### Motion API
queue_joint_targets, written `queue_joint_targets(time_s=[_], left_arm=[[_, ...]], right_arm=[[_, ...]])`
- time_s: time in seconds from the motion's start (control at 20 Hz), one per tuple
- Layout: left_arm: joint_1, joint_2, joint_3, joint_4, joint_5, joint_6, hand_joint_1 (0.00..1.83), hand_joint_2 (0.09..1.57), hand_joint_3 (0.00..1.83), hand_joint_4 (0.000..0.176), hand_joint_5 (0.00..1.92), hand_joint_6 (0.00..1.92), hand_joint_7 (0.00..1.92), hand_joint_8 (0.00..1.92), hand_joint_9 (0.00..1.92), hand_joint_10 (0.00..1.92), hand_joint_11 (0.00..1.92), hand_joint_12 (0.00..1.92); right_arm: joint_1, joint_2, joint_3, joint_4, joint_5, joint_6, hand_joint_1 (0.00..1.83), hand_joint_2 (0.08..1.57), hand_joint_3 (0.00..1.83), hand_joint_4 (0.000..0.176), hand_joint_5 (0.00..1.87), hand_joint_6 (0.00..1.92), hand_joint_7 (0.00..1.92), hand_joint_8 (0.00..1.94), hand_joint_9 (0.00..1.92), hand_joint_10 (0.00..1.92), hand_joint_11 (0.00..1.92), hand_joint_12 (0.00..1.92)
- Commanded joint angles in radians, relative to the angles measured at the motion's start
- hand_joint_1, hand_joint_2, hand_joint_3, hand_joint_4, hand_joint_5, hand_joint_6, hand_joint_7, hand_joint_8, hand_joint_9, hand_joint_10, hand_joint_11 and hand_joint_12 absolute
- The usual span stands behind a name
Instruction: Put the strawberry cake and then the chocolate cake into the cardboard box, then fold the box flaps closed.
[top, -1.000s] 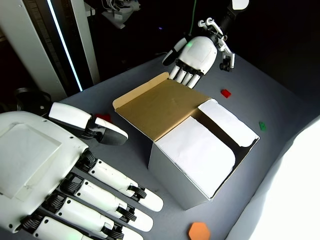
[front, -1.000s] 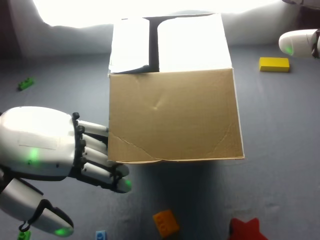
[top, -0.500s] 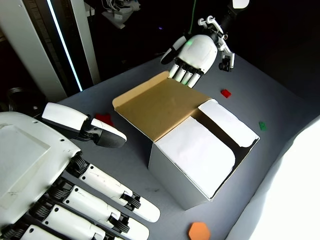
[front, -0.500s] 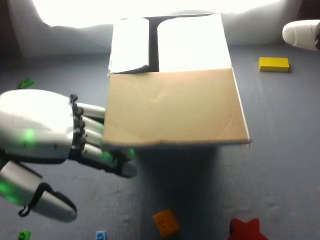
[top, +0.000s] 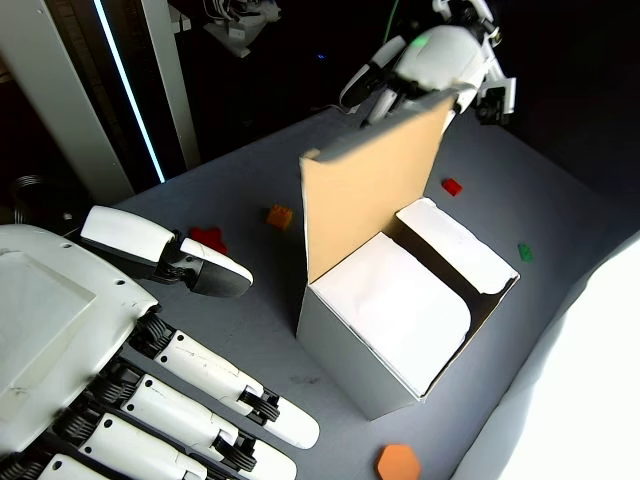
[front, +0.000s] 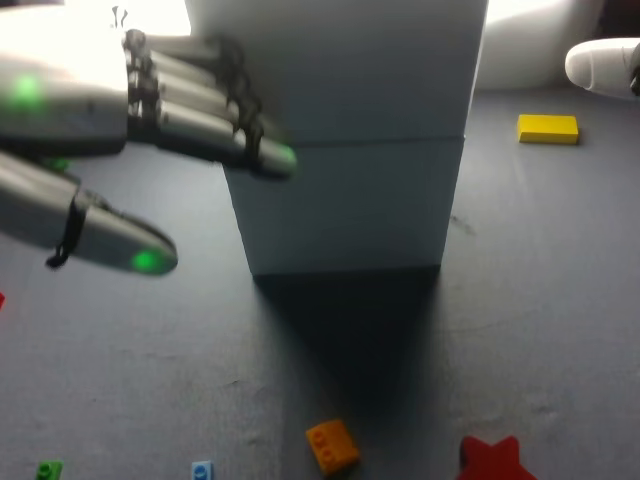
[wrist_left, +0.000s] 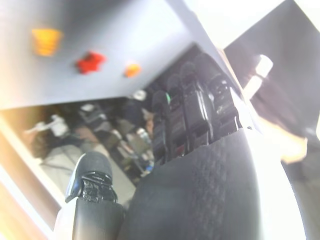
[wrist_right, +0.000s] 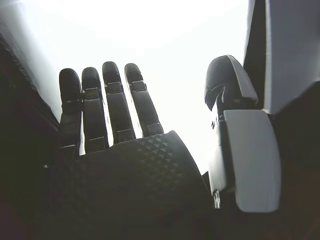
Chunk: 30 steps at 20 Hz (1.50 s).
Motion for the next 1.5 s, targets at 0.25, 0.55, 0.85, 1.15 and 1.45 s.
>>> queue_joint_targets(time_s=[0.25,0.55,0.85,1.15,1.45], left_arm=[[-0.140,-0.124,0.157,-0.059,-0.026,-0.050,0.02,1.23,0.00,0.044,0.28,0.00,0.31,0.00,0.30,0.00,0.00,0.98],[-0.101,-0.239,0.289,-0.011,-0.004,-0.059,0.00,1.23,0.00,0.034,0.15,0.00,0.20,0.00,0.23,0.00,0.00,0.83],[-0.055,-0.328,0.393,0.033,0.011,-0.089,0.00,1.24,0.00,0.035,0.15,0.00,0.18,0.00,0.22,0.00,0.00,0.82],[0.042,-0.347,0.405,0.085,0.021,-0.118,0.00,1.24,0.00,0.035,0.15,0.00,0.18,0.00,0.22,0.00,0.00,0.82],[0.019,-0.346,0.415,0.077,0.016,-0.123,0.00,1.24,0.00,0.037,0.15,0.00,0.19,0.00,0.22,0.00,0.00,0.82]], right_arm=[[0.010,0.015,0.003,-0.023,0.141,0.036,0.09,1.18,0.00,0.000,0.17,0.00,0.22,0.00,0.20,0.00,0.00,0.72],[0.009,0.012,0.003,-0.023,0.140,0.036,0.00,1.22,0.01,0.000,0.13,0.01,0.12,0.00,0.09,0.00,0.00,0.16],[0.009,0.011,0.003,-0.023,0.138,0.036,0.00,1.23,0.01,0.000,0.12,0.01,0.11,0.01,0.08,0.01,0.00,0.03],[0.009,0.011,0.002,-0.023,0.135,0.036,0.00,1.23,0.01,0.000,0.12,0.01,0.11,0.01,0.08,0.01,0.00,0.04],[0.009,0.011,0.000,-0.023,0.133,0.036,0.00,1.23,0.01,0.000,0.12,0.00,0.11,0.00,0.07,0.00,0.00,0.04]])
